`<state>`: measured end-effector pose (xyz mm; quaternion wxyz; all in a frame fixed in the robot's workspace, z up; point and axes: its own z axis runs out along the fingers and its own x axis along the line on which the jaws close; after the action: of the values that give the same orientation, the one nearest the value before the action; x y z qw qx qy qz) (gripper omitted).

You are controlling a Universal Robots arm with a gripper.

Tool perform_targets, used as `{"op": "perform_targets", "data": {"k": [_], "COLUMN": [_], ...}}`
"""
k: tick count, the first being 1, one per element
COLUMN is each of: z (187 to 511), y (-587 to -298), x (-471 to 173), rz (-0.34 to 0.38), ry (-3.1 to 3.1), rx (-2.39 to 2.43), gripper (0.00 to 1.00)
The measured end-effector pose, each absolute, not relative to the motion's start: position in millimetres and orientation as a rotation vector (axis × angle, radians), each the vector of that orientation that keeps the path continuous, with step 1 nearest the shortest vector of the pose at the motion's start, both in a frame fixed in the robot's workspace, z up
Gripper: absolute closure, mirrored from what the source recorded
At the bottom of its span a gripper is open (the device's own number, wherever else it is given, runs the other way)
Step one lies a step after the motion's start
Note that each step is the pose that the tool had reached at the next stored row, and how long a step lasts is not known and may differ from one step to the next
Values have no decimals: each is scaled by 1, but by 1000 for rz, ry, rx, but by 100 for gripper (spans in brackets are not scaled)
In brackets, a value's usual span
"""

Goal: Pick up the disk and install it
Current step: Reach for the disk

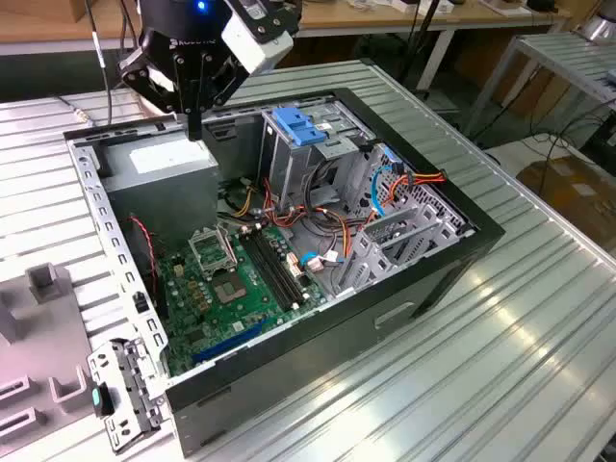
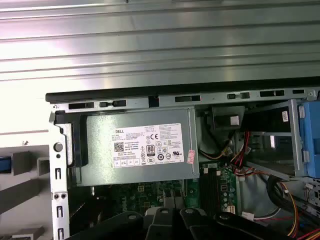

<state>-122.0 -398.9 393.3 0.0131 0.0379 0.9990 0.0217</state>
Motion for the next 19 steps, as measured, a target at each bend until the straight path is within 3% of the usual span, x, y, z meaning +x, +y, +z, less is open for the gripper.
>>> {"op": "perform_targets", "data": {"k": [19], "z": [393], "y": [-399], "x": [-137], "rz": [67], "ry": [3117], "rx": [118], "gripper": [89]}}
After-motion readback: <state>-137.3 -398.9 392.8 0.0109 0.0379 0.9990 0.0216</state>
